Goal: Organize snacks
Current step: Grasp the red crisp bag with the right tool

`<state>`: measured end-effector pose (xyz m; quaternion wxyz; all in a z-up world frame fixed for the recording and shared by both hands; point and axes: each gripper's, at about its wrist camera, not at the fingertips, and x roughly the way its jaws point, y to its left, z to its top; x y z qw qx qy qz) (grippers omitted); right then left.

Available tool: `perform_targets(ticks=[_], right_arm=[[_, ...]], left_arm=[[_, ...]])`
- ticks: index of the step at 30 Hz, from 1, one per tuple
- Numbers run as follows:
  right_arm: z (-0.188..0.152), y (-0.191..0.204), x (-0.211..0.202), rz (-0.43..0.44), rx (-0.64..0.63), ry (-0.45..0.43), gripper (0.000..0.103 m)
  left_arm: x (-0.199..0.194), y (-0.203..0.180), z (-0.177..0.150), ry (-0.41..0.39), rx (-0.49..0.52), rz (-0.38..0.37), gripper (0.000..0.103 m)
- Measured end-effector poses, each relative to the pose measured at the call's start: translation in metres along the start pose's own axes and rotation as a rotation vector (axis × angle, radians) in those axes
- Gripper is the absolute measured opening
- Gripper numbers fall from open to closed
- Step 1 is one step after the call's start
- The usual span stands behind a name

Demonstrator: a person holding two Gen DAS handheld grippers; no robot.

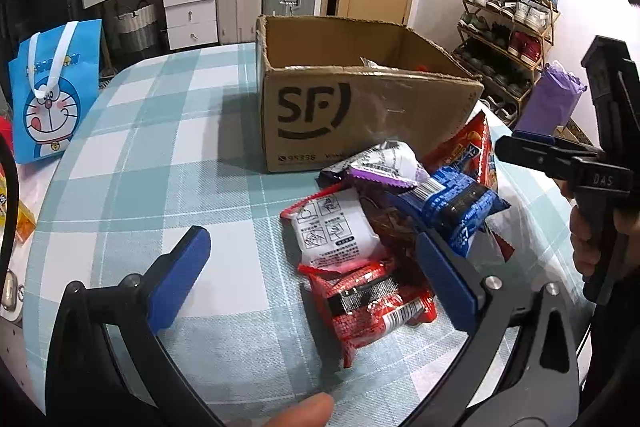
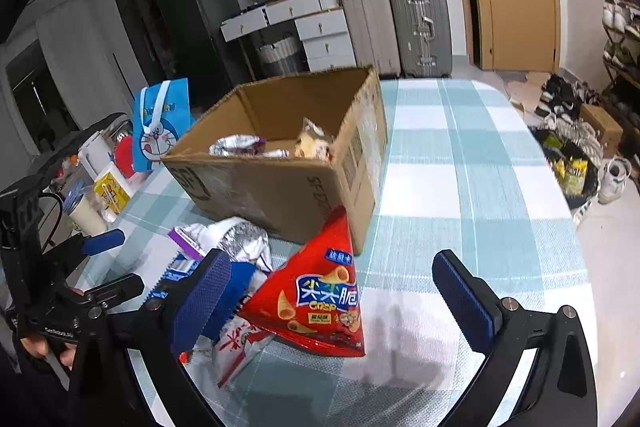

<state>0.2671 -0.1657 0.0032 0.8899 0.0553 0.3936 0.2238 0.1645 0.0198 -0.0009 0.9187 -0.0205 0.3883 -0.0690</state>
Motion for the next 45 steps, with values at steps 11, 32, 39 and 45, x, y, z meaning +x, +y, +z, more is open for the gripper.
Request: perform_targets(ticks=[11, 32, 39, 45], right_arm=[[-0.009, -0.005, 0.025, -0.016, 0.044, 0.052, 0.103], [-0.011, -0.009, 0.035, 0.003, 0.056, 0.082, 0.102], [-0.011, -0.011, 0.037, 0.040, 0.071, 0.088, 0.094], [-0.013, -0.010, 0.042, 0.104, 0.095, 0.103, 0.077]], left_arm=[[0.007, 0.009, 0.000, 0.013, -0.042, 0.003, 0.103], [0.047, 0.025, 0.020, 0.070, -0.093, -0.006, 0.103], [0.062, 0.018, 0.019, 0.110, -0.060, -0.021, 0.103], [0.071, 0.025, 0.015, 0.133, -0.090, -0.024, 0.103]])
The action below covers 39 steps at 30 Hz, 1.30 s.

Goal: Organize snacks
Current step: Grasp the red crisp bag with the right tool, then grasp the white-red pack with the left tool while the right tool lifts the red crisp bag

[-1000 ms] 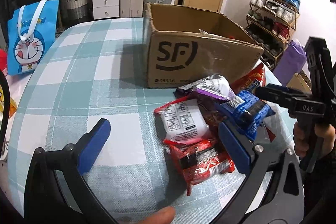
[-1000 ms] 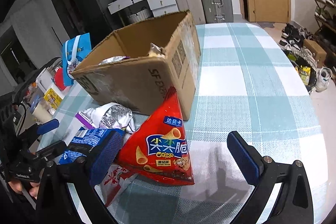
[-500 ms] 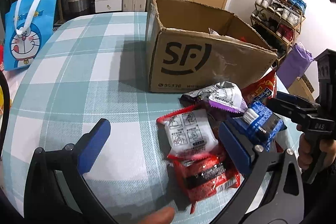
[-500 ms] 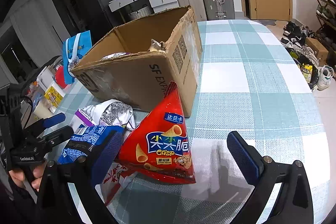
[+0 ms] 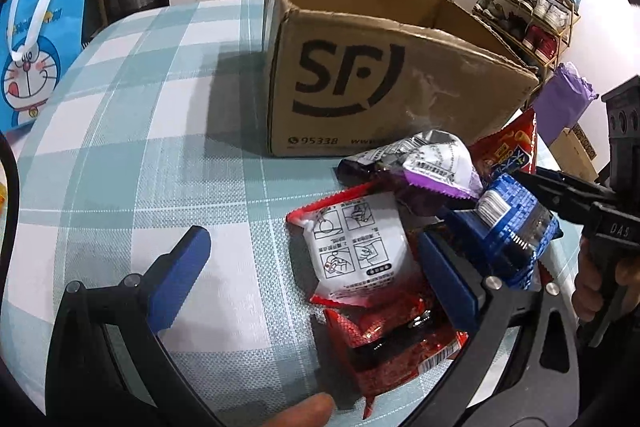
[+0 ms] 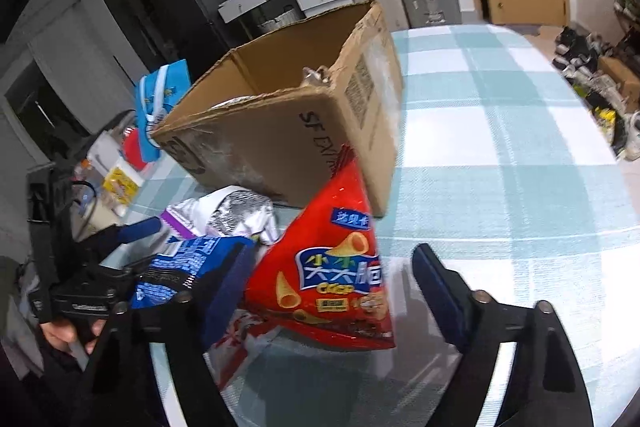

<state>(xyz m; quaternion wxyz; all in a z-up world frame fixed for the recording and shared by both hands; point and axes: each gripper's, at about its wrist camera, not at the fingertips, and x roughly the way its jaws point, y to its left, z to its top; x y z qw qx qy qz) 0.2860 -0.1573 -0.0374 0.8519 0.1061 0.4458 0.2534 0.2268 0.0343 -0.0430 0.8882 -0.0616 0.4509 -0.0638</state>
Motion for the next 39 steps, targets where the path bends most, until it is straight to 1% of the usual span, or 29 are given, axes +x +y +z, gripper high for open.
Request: perform_targets(ticks=[2, 8, 9, 10, 11, 12, 14, 15, 17, 19, 20, 22, 23, 24, 28, 39], right_arm=[[-0.001, 0.003, 0.001, 0.001, -0.012, 0.005, 0.072], [-0.002, 0.008, 0.004, -0.003, -0.026, 0.009, 0.071], [-0.002, 0.008, 0.003, 0.000, -0.026, 0.009, 0.069], [-0.002, 0.007, 0.003, 0.005, -0.025, 0.008, 0.064], [-0.002, 0.007, 0.003, 0.009, -0.025, 0.007, 0.063], [-0.002, 0.008, 0.002, 0.008, -0.029, 0.009, 0.059], [-0.002, 0.008, 0.000, 0.011, -0.036, 0.006, 0.053], [-0.002, 0.007, -0.002, 0.015, -0.038, -0.001, 0.053], [-0.001, 0.007, -0.008, 0.018, -0.048, -0.011, 0.050], [0.000, 0.006, -0.014, 0.015, -0.061, -0.030, 0.049], [0.001, 0.006, -0.018, 0.017, -0.064, -0.040, 0.049], [0.002, 0.005, -0.025, 0.020, -0.071, -0.056, 0.049], [0.003, 0.005, -0.028, 0.017, -0.075, -0.066, 0.048], [0.003, 0.005, -0.030, 0.018, -0.073, -0.071, 0.048], [0.005, 0.004, -0.035, 0.024, -0.066, -0.079, 0.048], [0.005, 0.007, -0.040, 0.024, -0.080, -0.098, 0.048]], left_arm=[[0.002, 0.002, 0.000, 0.000, -0.011, -0.009, 0.103], [0.006, 0.006, -0.002, 0.011, -0.037, -0.015, 0.103], [0.007, 0.006, -0.003, 0.013, -0.037, -0.016, 0.103], [0.007, 0.006, -0.002, 0.014, -0.035, -0.015, 0.103], [0.007, 0.006, -0.003, 0.014, -0.034, -0.014, 0.103], [0.007, 0.006, -0.003, 0.016, -0.033, -0.014, 0.102], [0.007, 0.005, -0.004, 0.024, -0.027, -0.024, 0.096], [0.008, 0.005, -0.004, 0.029, -0.020, -0.030, 0.090], [0.007, 0.002, -0.005, 0.029, -0.003, -0.034, 0.085], [0.006, -0.001, -0.007, 0.031, 0.009, -0.055, 0.076], [0.005, -0.001, -0.007, 0.030, 0.013, -0.060, 0.074], [0.005, -0.004, -0.008, 0.027, 0.029, -0.065, 0.063], [0.005, -0.005, -0.009, 0.028, 0.037, -0.065, 0.060], [0.003, -0.006, -0.011, 0.025, 0.045, -0.062, 0.051], [0.001, -0.008, -0.013, 0.012, 0.056, -0.065, 0.045], [-0.019, -0.004, -0.009, -0.048, 0.058, -0.053, 0.044]])
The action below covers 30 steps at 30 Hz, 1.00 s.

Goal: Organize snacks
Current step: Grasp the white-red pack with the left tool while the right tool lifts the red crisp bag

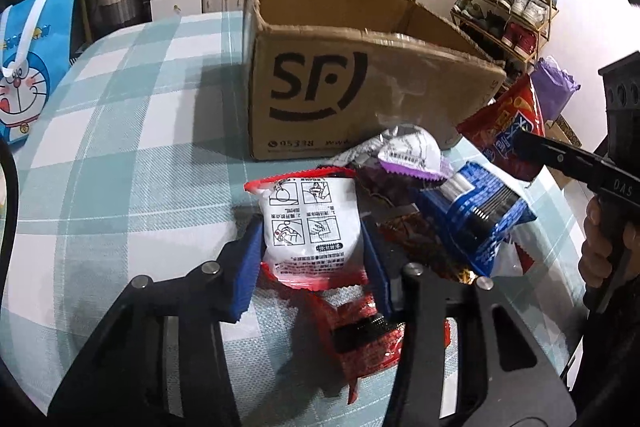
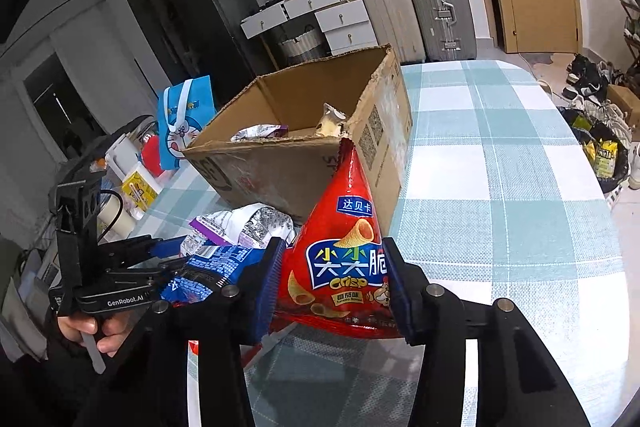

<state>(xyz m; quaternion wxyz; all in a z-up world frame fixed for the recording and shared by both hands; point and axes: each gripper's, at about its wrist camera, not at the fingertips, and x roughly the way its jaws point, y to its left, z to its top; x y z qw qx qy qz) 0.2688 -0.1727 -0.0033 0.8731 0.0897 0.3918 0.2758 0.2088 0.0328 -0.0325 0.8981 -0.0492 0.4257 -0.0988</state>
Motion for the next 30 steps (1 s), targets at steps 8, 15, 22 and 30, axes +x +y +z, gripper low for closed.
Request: perform_targets(ticks=[8, 15, 22, 30], right_arm=[[0.003, 0.007, -0.012, 0.007, -0.021, -0.020, 0.048], [0.007, 0.015, -0.027, 0.027, -0.035, -0.059, 0.048], [0.011, 0.025, -0.049, 0.055, -0.049, -0.138, 0.048], [0.017, 0.039, -0.061, 0.072, -0.062, -0.200, 0.048]], left_arm=[[-0.025, 0.004, 0.006, -0.056, -0.015, 0.008, 0.044], [-0.054, 0.001, 0.011, -0.110, -0.022, 0.010, 0.044], [-0.079, -0.003, 0.014, -0.155, -0.030, 0.000, 0.044], [-0.106, -0.004, 0.023, -0.209, -0.035, -0.017, 0.044]])
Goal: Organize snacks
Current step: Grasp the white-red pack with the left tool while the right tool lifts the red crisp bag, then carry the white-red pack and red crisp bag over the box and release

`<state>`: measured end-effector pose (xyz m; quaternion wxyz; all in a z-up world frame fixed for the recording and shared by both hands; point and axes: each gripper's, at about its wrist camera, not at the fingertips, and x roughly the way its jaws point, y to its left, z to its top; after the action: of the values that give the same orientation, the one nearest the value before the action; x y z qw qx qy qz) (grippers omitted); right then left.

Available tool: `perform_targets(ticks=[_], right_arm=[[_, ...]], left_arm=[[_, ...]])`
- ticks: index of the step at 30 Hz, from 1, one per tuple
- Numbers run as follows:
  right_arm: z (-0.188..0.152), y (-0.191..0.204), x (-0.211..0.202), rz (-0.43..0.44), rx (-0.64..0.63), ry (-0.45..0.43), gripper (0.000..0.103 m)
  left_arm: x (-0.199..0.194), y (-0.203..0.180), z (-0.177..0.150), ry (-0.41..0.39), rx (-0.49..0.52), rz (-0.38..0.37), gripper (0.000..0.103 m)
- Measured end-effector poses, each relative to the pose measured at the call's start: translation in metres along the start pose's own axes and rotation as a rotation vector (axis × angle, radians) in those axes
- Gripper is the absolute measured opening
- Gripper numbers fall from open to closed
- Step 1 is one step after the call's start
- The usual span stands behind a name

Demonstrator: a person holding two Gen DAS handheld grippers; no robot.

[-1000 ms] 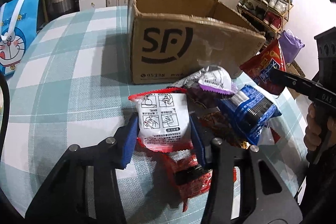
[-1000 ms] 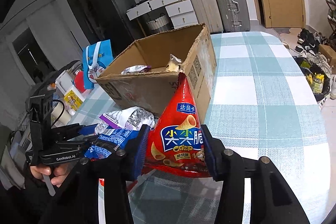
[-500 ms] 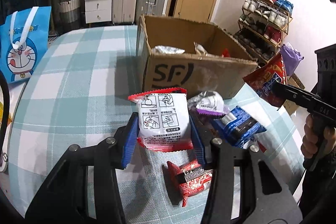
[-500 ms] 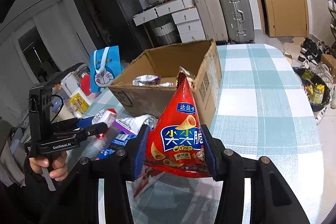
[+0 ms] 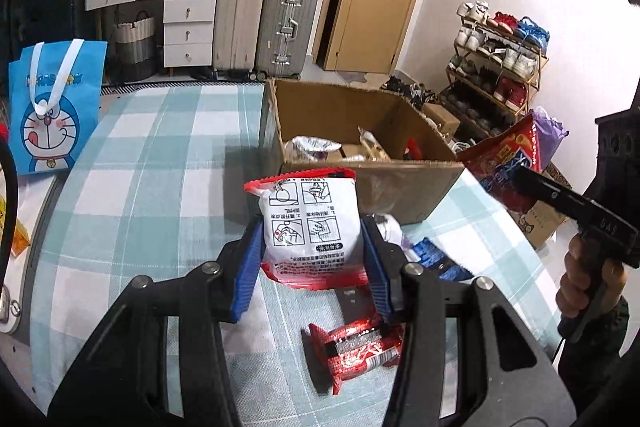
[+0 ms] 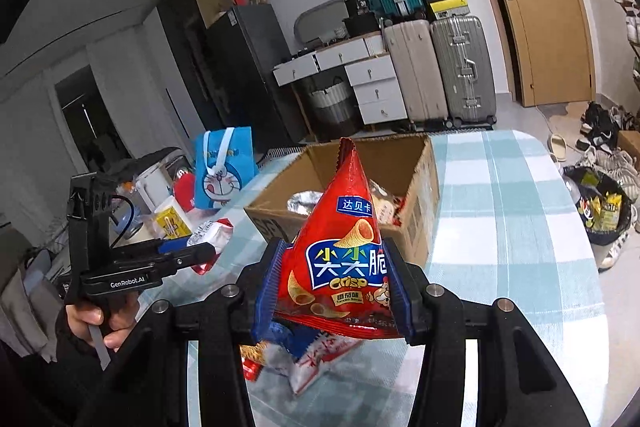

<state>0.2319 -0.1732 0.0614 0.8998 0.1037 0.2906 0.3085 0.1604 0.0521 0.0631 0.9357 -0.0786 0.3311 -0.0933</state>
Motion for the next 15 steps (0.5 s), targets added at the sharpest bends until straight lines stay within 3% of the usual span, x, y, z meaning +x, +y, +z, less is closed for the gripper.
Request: perform_targets(ticks=[15], right_arm=[[0.034, 0.005, 0.003, -0.035, 0.004, -0.041, 0.048]], left_arm=[[-0.021, -0.006, 0.042, -0.055, -0.008, 0.005, 0.044]])
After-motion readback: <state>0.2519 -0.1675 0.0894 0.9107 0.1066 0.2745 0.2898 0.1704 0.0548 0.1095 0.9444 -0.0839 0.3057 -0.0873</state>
